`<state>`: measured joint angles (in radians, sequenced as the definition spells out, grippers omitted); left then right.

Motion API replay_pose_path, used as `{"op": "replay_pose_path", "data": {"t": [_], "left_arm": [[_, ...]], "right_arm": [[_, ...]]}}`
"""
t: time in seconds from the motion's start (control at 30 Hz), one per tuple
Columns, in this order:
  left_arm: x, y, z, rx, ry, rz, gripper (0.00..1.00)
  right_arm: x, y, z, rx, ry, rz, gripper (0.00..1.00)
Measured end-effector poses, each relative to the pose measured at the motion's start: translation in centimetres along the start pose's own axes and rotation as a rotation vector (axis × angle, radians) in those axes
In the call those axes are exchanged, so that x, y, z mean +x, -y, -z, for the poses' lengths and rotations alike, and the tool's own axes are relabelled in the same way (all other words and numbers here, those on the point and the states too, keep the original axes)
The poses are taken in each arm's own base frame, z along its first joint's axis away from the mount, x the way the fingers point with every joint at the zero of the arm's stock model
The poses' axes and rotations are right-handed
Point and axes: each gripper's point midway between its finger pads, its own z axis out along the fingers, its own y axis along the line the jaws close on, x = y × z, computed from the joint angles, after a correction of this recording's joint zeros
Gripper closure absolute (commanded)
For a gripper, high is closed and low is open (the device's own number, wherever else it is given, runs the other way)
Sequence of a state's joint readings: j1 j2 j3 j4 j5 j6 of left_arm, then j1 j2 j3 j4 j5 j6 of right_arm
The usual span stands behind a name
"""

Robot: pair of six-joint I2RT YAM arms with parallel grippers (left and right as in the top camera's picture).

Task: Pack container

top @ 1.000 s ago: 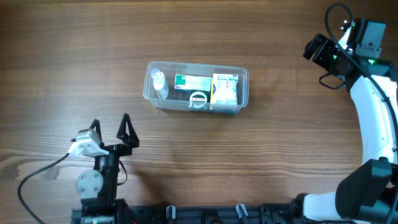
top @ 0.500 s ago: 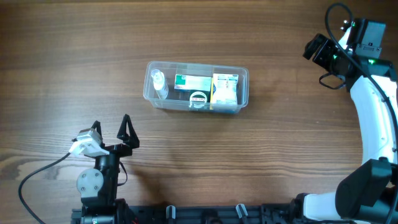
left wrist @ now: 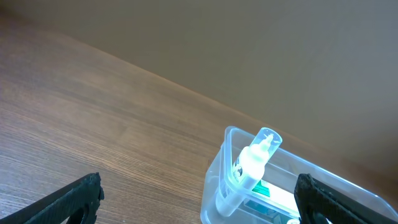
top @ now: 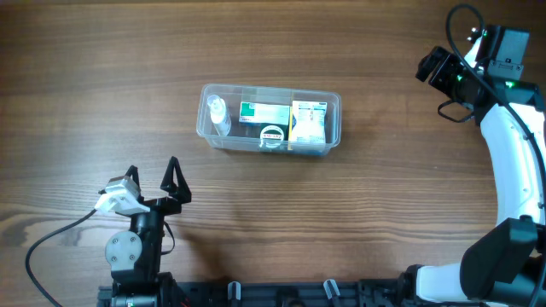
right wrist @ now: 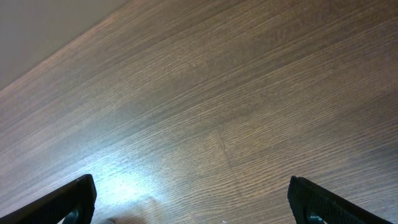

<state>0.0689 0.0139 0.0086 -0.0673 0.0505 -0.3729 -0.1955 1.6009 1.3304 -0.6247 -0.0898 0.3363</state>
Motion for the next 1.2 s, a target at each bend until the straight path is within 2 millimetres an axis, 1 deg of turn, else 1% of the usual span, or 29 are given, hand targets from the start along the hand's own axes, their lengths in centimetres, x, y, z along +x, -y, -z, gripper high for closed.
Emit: {"op": "replay_pose_path", "data": {"t": [0.2, 0.23, 0.3, 0.37, 0.43, 0.47, 0.53, 0.6, 0.7, 0.77, 0.83, 0.87, 0.93, 1.03, 1.2], "left_arm": [[0.0, 0.0, 0.0, 0.0, 0.0, 0.0, 0.0], [0.0, 0.0, 0.0, 0.0, 0.0, 0.0, 0.0], [0.0, 0.0, 0.0, 0.0, 0.0, 0.0, 0.0], [0.0, 0.0, 0.0, 0.0, 0.0, 0.0, 0.0], [0.0, 0.0, 0.0, 0.0, 0.0, 0.0, 0.0], [0.0, 0.0, 0.0, 0.0, 0.0, 0.0, 0.0], [0.0, 0.0, 0.0, 0.0, 0.0, 0.0, 0.0], [0.0, 0.0, 0.0, 0.0, 0.0, 0.0, 0.0], [0.0, 0.0, 0.0, 0.0, 0.0, 0.0, 0.0], [0.0, 0.0, 0.0, 0.0, 0.0, 0.0, 0.0], [0.0, 0.0, 0.0, 0.0, 0.0, 0.0, 0.0], [0.0, 0.0, 0.0, 0.0, 0.0, 0.0, 0.0], [0.0, 0.0, 0.0, 0.0, 0.0, 0.0, 0.0], [0.0, 0.0, 0.0, 0.0, 0.0, 0.0, 0.0], [0.0, 0.0, 0.0, 0.0, 0.0, 0.0, 0.0]], "right_arm": [[-0.1, -0.1, 0.3, -0.003, 0.007, 0.001, 0.0], [-0.3, -0.3, 0.7, -0.007, 0.017, 0.003, 0.0], [-0.9, -0.9, 2.3, -0.025, 0.055, 0.012, 0.0], [-1.8, -1.9, 4.9, -0.054, 0.116, 0.025, 0.0], [-2.7, -3.1, 8.3, -0.091, 0.195, 0.042, 0.0], [-3.1, -3.8, 10.7, -0.118, 0.249, 0.052, 0.0], [-3.7, -4.5, 14.3, -0.152, 0.332, 0.062, 0.0], [-3.9, -4.8, 17.4, -0.177, 0.4, 0.068, 0.0], [-3.6, -4.9, 21.2, -0.204, 0.475, 0.073, 0.0], [-3.4, -4.9, 23.1, -0.223, 0.528, 0.077, 0.0], [-2.9, -4.8, 24.5, -0.245, 0.588, 0.082, 0.0], [-2.7, -4.9, 25.0, -0.265, 0.63, 0.088, 0.0], [-2.1, -5.1, 25.5, -0.302, 0.7, 0.099, 0.0], [-0.4, -5.4, 25.2, -0.364, 0.786, 0.12, 0.0], [4.6, -4.9, 22.6, -0.458, 0.874, 0.149, 0.0]]}}
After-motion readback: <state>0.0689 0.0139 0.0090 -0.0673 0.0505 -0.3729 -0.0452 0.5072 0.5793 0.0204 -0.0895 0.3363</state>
